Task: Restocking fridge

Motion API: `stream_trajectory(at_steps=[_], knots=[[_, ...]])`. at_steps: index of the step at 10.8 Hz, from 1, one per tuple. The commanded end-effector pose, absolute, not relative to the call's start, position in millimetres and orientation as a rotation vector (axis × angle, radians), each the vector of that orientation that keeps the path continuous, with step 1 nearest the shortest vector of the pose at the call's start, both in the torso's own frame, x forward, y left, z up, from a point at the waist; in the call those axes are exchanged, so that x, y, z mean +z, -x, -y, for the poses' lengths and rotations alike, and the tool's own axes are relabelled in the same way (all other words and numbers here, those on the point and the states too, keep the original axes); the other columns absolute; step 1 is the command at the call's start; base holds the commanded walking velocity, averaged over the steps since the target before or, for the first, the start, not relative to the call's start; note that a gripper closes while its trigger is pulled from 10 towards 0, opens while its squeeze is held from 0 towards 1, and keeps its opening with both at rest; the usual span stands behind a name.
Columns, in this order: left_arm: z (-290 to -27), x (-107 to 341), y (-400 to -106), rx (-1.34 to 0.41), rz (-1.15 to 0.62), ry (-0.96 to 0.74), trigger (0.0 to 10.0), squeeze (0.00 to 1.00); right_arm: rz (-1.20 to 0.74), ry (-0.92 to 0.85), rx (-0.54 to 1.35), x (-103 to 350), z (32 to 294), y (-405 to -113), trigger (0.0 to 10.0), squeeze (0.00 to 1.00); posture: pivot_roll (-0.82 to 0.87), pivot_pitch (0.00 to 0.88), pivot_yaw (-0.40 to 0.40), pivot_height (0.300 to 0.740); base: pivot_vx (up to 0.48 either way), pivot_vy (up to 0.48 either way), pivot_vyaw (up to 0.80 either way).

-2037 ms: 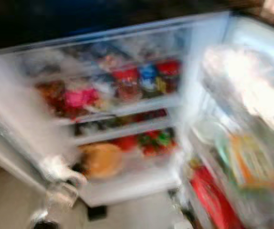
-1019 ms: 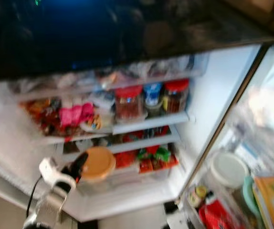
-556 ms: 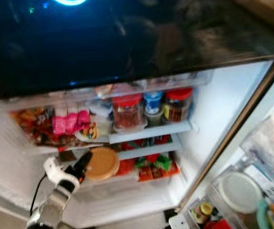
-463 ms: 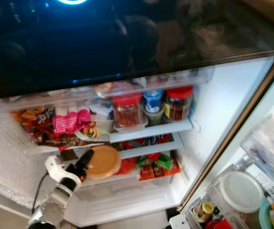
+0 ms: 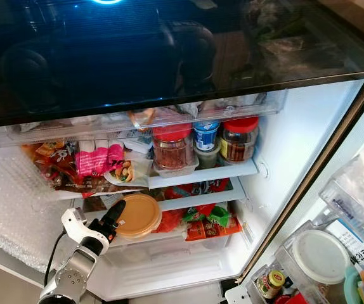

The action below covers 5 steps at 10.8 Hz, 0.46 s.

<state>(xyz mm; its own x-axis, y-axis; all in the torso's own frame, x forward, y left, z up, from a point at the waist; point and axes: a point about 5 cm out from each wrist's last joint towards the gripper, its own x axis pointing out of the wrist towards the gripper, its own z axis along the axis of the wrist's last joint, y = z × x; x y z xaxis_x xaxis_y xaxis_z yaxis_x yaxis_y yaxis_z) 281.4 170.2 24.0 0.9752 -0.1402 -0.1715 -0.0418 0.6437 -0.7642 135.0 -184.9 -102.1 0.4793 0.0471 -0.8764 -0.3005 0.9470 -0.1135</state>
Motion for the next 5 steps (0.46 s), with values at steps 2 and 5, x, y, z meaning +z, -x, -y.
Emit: stream_trajectory(at_steps=[2, 5], knots=[[-174.8, 25.7, -283.0, -0.031, -0.208, 0.860, 10.0, 0.00, -1.144, 0.254, 0.229, -110.3, 183.7, -111.6, 10.0, 0.00, -0.10, 0.061, 0.034, 0.695, 0.000, 0.000, 0.00], [-176.0, 27.7, -284.9, -0.027, -0.199, 0.859, 10.0, 0.00, -1.130, 0.250, 0.224, -109.9, 183.7, -112.1, 10.0, 0.00, -0.10, 0.047, 0.035, 0.695, 0.000, 0.000, 0.00]])
